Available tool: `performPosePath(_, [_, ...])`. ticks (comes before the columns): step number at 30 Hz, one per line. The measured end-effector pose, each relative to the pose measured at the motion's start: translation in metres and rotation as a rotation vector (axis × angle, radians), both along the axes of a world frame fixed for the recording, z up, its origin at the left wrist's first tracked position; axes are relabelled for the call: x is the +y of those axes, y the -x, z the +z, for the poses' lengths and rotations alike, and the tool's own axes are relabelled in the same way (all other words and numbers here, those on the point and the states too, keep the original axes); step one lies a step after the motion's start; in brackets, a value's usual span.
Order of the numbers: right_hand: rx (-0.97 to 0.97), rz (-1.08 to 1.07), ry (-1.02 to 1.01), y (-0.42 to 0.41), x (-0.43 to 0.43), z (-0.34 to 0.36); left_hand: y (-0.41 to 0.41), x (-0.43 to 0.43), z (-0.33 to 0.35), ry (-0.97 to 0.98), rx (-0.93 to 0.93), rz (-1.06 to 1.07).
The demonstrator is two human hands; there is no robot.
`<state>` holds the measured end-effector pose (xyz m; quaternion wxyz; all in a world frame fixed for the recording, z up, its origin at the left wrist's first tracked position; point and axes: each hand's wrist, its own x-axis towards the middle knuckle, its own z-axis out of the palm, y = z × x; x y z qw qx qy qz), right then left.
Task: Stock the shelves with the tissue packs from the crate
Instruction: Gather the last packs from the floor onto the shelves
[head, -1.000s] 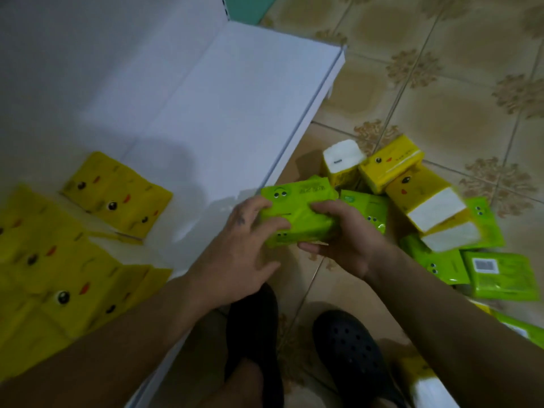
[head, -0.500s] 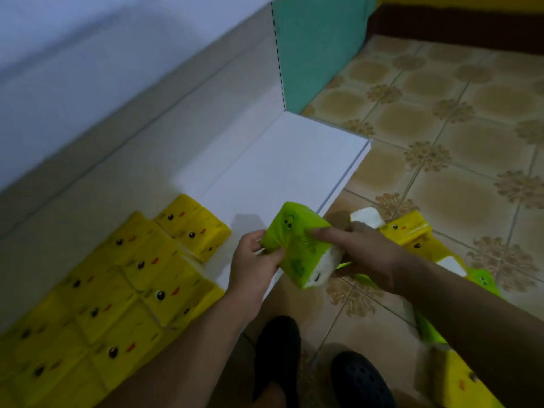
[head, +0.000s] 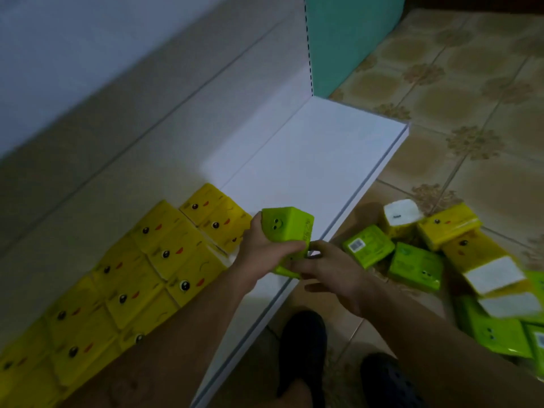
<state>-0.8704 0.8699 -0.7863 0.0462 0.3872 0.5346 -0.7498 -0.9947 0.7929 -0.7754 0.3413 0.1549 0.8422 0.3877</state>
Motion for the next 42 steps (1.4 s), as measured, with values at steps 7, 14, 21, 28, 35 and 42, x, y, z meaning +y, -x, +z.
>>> performPosePath(7, [0.149, -0.110, 0.219, 0.005, 0.025, 0.012, 0.004, 0.006, 0.010, 0.042, 0.282, -0.195])
performPosePath(14, [0.193, -0.332, -0.020, -0.018, 0.004, 0.088, -0.042, -0.016, 0.091, 0.128, 0.750, -0.525])
performPosePath(21, [0.310, -0.358, 0.005, -0.098, -0.055, 0.196, -0.097, -0.075, 0.219, 0.108, 0.995, -0.815])
performPosePath(28, [0.553, -0.429, -0.063, -0.117, -0.106, 0.299, -0.117, -0.122, 0.327, -0.023, 1.282, -0.717])
performPosePath(35, [0.716, -0.401, -0.123, -0.108, -0.136, 0.378, -0.096, -0.145, 0.420, -0.065, 1.275, -0.495])
performPosePath(42, [0.749, -0.321, -0.191, -0.083, -0.126, 0.408, -0.041, -0.119, 0.489, 0.047, 1.091, -0.423])
